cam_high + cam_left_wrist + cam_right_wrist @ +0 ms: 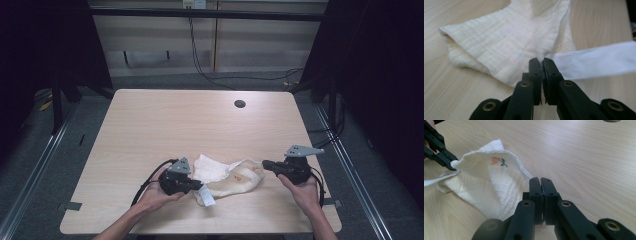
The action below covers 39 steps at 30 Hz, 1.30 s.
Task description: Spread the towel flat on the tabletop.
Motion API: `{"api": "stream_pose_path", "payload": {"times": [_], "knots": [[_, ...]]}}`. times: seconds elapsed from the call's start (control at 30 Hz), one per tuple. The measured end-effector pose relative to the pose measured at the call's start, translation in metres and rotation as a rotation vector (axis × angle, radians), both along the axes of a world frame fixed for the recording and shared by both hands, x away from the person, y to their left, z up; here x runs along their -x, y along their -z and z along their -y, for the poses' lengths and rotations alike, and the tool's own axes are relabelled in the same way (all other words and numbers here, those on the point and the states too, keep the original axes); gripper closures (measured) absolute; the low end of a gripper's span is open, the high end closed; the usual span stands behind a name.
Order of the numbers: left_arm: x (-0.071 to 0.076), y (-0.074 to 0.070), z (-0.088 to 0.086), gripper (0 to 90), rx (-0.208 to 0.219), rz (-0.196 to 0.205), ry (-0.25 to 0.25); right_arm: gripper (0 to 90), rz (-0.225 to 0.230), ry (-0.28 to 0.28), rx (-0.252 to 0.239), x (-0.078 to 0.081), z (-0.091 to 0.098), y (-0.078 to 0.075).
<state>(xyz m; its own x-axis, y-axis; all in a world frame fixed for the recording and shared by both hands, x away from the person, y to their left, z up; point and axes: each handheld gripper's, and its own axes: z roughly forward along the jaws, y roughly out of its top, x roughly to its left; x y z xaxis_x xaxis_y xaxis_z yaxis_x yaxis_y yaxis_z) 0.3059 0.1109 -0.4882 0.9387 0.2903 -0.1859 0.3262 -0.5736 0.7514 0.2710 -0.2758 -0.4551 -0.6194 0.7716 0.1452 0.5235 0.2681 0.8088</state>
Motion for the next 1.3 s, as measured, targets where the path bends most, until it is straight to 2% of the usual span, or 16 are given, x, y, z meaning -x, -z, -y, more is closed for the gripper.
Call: {"api": "stream_pose_path", "payload": {"times": [0.17,0.23,0.33,0.37,0.47,0.53,0.57,0.67,0.7,0.77,0.93,1.07,1.1,1.17,1.23,1.3], "knots": [[-0.005,-0.011,-0.016,87.3,0.054,-0.012,-0.041,88.2,0.003,-0.017,0.001,0.000,-0.005,-0.002],[-0.007,-0.016,-0.024,87.2,0.075,-0.009,-0.062,88.2,0.012,-0.020,-0.017,0.001,-0.006,-0.006],[-0.012,-0.022,-0.033,87.3,0.077,-0.021,-0.080,88.2,0.031,-0.022,-0.025,0.000,-0.007,-0.013],[-0.014,-0.024,-0.035,87.3,0.073,-0.014,-0.083,88.2,0.035,-0.020,-0.029,-0.001,-0.008,-0.015],[-0.018,-0.032,-0.039,87.2,0.122,-0.016,-0.091,88.3,0.047,-0.020,-0.037,-0.003,-0.008,-0.020],[-0.019,-0.040,-0.043,87.2,0.139,-0.003,-0.097,88.4,0.060,-0.018,-0.047,-0.003,-0.008,-0.026],[-0.019,-0.044,-0.045,87.2,0.156,-0.002,-0.095,88.5,0.075,-0.025,-0.063,-0.002,-0.007,-0.032],[-0.019,-0.055,-0.052,87.2,0.194,0.008,-0.105,88.5,0.088,-0.028,-0.089,-0.002,-0.007,-0.040],[-0.019,-0.058,-0.054,87.2,0.207,0.011,-0.110,88.6,0.099,-0.035,-0.100,-0.004,-0.008,-0.047],[-0.018,-0.064,-0.057,87.2,0.242,0.010,-0.110,88.6,0.107,-0.043,-0.105,-0.004,-0.009,-0.051],[-0.016,-0.083,-0.060,87.3,0.238,0.048,-0.098,88.6,0.135,-0.064,-0.128,-0.007,-0.014,-0.071],[-0.017,-0.103,-0.068,87.3,0.271,0.077,-0.114,88.7,0.167,-0.071,-0.155,-0.008,-0.016,-0.086],[-0.018,-0.108,-0.070,87.3,0.269,0.086,-0.115,88.7,0.174,-0.071,-0.159,-0.008,-0.017,-0.090],[-0.019,-0.116,-0.075,87.3,0.279,0.071,-0.096,88.7,0.195,-0.071,-0.162,-0.008,-0.017,-0.100],[-0.018,-0.122,-0.080,87.3,0.277,0.089,-0.111,88.7,0.205,-0.078,-0.146,-0.007,-0.018,-0.108],[-0.017,-0.127,-0.086,87.4,0.292,0.091,-0.121,88.7,0.217,-0.090,-0.122,-0.005,-0.021,-0.115]]}}
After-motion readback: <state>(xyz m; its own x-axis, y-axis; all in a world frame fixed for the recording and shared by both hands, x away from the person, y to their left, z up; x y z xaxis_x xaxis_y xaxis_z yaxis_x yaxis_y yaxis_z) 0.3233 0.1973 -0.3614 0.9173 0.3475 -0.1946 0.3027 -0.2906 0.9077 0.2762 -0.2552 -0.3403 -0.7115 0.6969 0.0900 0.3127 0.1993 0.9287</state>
